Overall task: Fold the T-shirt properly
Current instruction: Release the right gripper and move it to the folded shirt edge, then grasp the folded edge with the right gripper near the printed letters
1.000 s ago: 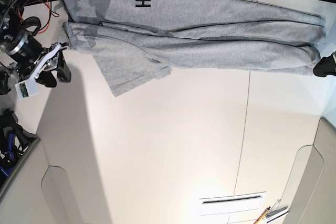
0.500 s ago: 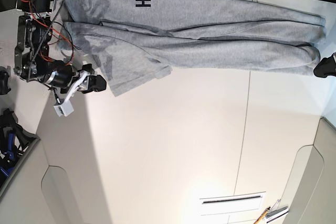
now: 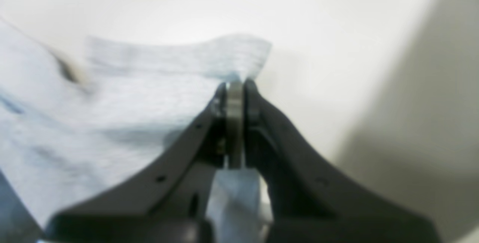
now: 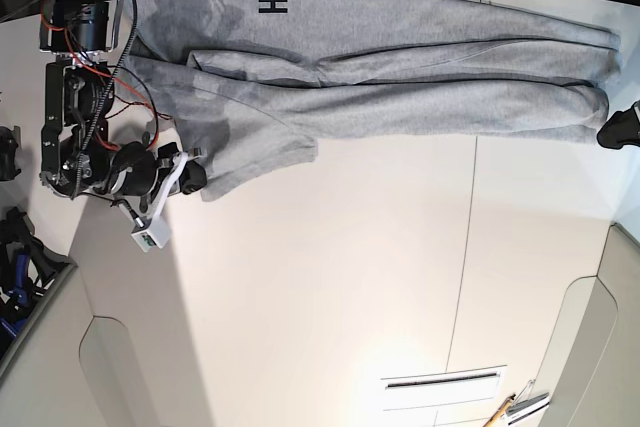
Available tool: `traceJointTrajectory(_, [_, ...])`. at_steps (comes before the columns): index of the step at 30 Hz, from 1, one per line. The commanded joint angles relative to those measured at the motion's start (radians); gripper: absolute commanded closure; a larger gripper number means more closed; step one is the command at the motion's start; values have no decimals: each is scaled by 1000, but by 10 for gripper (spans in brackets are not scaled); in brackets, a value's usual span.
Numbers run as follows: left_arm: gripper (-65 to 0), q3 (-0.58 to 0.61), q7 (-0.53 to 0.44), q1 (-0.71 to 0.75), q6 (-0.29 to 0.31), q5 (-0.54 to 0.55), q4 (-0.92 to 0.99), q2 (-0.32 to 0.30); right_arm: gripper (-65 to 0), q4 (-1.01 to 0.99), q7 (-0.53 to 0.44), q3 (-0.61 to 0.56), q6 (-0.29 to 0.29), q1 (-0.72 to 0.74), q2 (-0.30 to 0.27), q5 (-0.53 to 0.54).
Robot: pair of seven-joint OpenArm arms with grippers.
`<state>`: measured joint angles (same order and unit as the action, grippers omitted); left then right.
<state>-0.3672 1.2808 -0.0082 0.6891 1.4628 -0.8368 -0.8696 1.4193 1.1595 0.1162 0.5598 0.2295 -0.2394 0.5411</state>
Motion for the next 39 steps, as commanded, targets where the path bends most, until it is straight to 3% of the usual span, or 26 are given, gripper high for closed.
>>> traceJointTrajectory(1, [-306,-7,-13,-11,9,21,-13,-33,0,59,5,2,9,2,-6,36])
traceJointTrajectory(11, [-306,-7,-21,-11,9,21,-13,-33,0,538,27,2,9,-322,2,61])
traceJointTrajectory(19, [-306,-7,-21,-11,9,21,-13,-33,0,798,26,2,9,-580,98,64])
traceJointTrajectory(23, [-306,-7,-21,-11,9,21,-13,-33,0,854,26,1,9,-658,126,102])
traceJointTrajectory(34, [-306,-7,-21,-11,9,21,-13,-32,0,856,48,-1,10,-744,126,146])
traceJointTrajectory(39, [-305,-7,-21,-11,9,21,-13,-26,0,856,80,-1,14,-760,126,223])
